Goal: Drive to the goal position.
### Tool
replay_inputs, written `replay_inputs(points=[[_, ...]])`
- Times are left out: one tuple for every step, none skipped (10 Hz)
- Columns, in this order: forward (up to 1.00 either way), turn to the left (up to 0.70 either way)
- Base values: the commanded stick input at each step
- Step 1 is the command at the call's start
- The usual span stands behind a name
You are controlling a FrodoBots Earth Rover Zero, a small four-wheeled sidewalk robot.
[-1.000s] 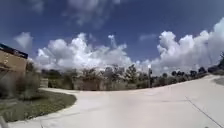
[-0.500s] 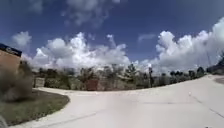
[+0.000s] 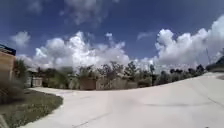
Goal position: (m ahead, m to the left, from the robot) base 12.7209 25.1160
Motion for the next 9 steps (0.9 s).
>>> replay_inputs(points=[[0.70, 0.35], [0.70, 0.35], [0.70, 0.35], [0.70, 0.35], [0.70, 0.35], [0.70, 0.35], [0.70, 0.35], [0.70, 0.35], [0.70, 0.35]])
